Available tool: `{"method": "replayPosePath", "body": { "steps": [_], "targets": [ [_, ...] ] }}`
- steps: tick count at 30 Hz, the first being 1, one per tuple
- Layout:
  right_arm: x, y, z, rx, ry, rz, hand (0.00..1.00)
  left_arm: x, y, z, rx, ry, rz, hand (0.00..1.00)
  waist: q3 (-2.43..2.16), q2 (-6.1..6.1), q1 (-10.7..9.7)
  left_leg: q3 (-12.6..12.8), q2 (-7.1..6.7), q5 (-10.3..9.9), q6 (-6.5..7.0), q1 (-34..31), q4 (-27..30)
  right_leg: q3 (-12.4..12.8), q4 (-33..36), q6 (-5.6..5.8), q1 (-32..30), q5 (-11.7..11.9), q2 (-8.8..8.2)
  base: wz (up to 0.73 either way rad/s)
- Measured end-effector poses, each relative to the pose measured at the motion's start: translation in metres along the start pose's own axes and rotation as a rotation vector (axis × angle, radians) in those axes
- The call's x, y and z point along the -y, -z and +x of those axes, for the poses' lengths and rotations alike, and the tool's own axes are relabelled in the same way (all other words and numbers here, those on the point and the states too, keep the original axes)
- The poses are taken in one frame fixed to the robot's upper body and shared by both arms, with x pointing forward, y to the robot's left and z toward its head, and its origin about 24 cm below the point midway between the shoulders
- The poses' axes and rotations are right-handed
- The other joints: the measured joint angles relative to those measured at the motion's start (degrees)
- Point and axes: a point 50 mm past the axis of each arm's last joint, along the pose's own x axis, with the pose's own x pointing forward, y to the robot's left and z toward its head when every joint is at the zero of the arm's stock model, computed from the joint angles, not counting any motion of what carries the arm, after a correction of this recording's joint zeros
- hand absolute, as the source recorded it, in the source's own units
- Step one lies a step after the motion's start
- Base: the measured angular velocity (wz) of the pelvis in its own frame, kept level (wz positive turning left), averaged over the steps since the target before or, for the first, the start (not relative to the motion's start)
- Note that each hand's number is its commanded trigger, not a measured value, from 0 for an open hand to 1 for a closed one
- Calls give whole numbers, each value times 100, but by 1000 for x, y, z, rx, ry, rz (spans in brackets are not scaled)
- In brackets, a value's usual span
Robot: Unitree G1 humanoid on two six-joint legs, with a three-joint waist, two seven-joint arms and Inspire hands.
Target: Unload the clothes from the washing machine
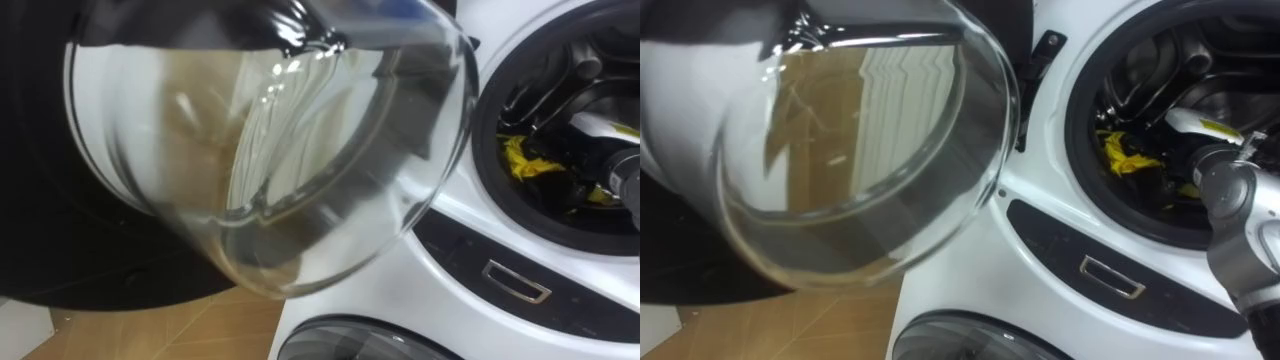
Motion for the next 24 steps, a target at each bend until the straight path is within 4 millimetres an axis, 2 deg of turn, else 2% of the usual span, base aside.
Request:
{"method": "replayPosePath", "body": {
  "steps": [2, 4, 9, 12, 14, 15, 20, 21, 24],
  "targets": [
    [1, 1, -2, -4, 10, -20, 100, -1, -2, 0, 5, -5, 0, 0, -7, -10, -6, -10, -8, -8, 14, 0, -3, 1, 0, -14, 1, -5, -8, 0],
    [0, 1, -2, -8, 14, -30, 100, -2, -2, 0, 9, -14, 2, 0, -11, -20, -5, -17, -24, -16, 28, 13, -3, -6, -2, -113, 10, 14, -32, 0],
    [3, -1, -3, 5, 48, -32, 100, -5, -4, 0, 25, -31, 4, 0, -9, -27, -40, -7, -26, -25, 40, 11, -9, 36, -5, -128, -5, 10, -17, -1],
    [4, -4, -7, 38, 63, -31, 100, -5, -6, 0, 51, -43, 6, 0, -10, -25, -60, 34, -9, -21, 36, 45, -61, 75, 1, -213, -13, 62, 18, -7],
    [3, -6, -10, 62, 82, -38, 100, -5, -7, -1, 67, -50, 13, 0, -12, -22, -57, 71, 4, -15, 28, 101, -119, 136, 0, -220, -4, 64, 48, -13],
    [4, -8, -13, 74, 103, -42, 100, -5, -7, -1, 76, -50, 14, 0, -12, -22, -117, 70, 8, -15, 28, 101, -132, 144, -7, -225, -5, 60, 49, -6],
    [12, -24, -27, 161, 172, -57, 100, -2, -8, 0, 92, -67, 15, 0, -32, 80, -287, 225, 39, -16, 30, 86, -250, 208, 10, -246, -129, 56, 49, -16],
    [15, -28, -35, 193, 201, -59, 100, 0, -7, 0, 92, -68, 9, 0, -49, 115, -369, 242, 50, -13, 31, 74, -294, 214, 14, -252, -170, 48, 56, -11],
    [19, -38, -55, 271, 266, -66, 100, 2, -3, 1, 85, -67, -2, 0, -56, 226, -548, 434, 101, -16, 29, 85, -336, 337, 17, -258, -218, 8, 116, -16]
  ]
}}
